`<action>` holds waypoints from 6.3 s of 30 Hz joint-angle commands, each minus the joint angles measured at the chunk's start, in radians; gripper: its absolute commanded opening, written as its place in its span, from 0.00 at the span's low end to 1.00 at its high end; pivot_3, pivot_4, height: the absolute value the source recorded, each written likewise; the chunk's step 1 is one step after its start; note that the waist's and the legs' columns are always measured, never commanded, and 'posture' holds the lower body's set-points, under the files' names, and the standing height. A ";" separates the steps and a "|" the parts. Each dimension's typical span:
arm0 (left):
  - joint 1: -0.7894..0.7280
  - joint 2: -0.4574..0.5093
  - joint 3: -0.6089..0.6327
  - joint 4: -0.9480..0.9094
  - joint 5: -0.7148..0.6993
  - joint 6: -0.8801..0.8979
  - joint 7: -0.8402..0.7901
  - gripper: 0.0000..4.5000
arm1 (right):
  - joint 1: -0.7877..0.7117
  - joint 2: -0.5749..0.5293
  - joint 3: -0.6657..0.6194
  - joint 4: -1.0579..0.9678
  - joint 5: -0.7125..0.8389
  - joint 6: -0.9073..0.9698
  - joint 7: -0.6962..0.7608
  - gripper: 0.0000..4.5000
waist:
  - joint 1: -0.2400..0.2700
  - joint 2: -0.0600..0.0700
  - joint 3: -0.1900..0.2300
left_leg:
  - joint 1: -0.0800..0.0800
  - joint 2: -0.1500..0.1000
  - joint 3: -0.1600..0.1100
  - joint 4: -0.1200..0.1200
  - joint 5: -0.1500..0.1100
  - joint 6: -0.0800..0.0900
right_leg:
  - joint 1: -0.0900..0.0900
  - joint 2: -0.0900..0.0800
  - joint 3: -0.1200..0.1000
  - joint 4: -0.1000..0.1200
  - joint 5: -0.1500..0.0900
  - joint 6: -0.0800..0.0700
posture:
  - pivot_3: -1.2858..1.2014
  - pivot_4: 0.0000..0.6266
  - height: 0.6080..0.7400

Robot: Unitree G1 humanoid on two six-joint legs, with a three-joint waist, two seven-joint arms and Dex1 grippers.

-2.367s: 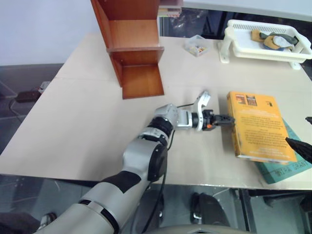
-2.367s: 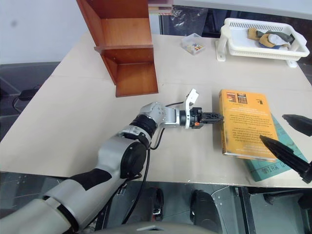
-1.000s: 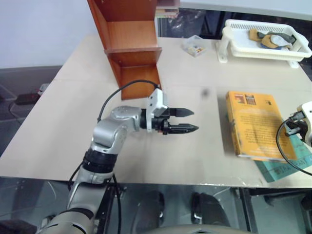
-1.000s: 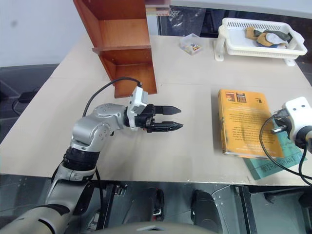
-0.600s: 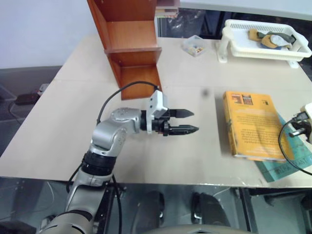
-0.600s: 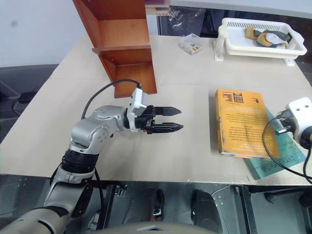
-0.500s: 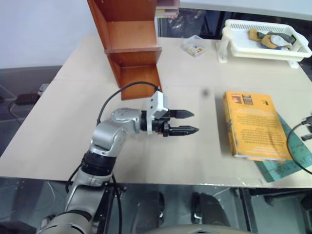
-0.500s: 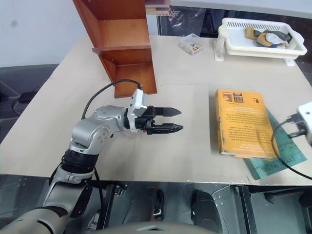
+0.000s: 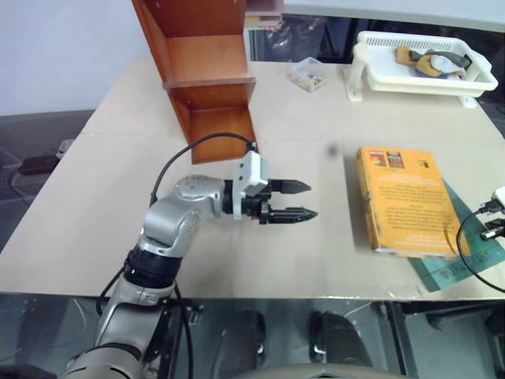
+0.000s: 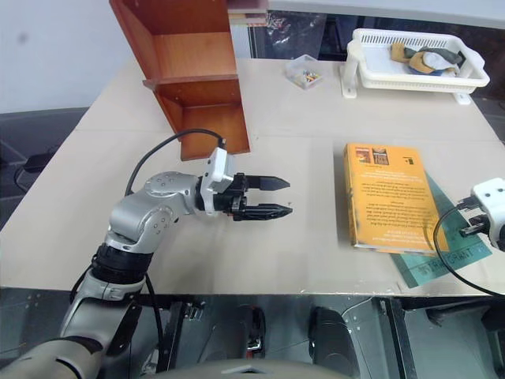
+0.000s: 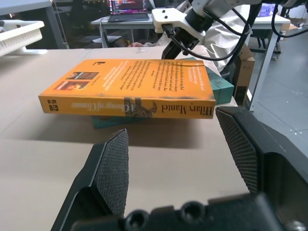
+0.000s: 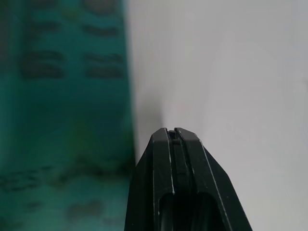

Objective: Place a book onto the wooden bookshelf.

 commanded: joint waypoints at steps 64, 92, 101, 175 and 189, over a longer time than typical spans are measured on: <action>-0.732 -0.532 0.366 1.443 0.045 0.282 0.245 0.76 | 0.760 0.199 -0.885 -1.037 0.944 -0.158 -0.070 0.99 | 0.025 -0.006 0.003 | -0.003 -0.001 -0.007 -0.001 -0.003 0.004 | 0.002 0.001 -0.003 -0.004 -0.003 -0.003 | 0.52 0.24 1.00; -0.597 -0.337 0.412 0.875 -0.041 0.501 0.200 0.26 | 0.684 0.156 -0.738 -0.984 0.911 -0.226 -0.105 1.00 | 0.023 -0.006 0.003 | -0.003 -0.001 -0.006 -0.001 -0.003 0.004 | 0.001 0.001 -0.003 -0.004 0.000 -0.003 | 0.52 0.24 1.00; -0.438 -0.093 0.052 0.055 0.219 -0.163 0.092 0.26 | 0.532 0.137 -0.604 -0.901 0.903 -0.228 -0.108 1.00 | 0.017 -0.005 0.003 | 0.000 -0.001 -0.004 -0.001 -0.001 0.001 | 0.003 0.001 0.000 -0.004 0.000 -0.007 | 0.52 0.24 1.00; -0.311 0.191 0.410 -0.171 0.510 0.077 0.051 0.90 | -0.189 0.242 -0.124 -0.561 0.630 -0.262 0.057 1.00 | 0.002 -0.005 0.005 | -0.003 0.002 0.010 0.011 -0.002 0.003 | -0.008 0.005 0.019 0.011 0.001 -0.001 | 0.52 0.24 1.00; 0.470 0.010 0.619 -0.407 0.171 0.051 0.157 0.95 | 0.094 0.243 -0.045 -0.753 0.470 -0.194 -0.060 1.00 | 0.000 -0.005 0.004 | -0.001 0.002 0.009 0.012 -0.004 0.006 | -0.007 0.005 0.019 0.013 -0.002 -0.005 | 0.52 0.24 1.00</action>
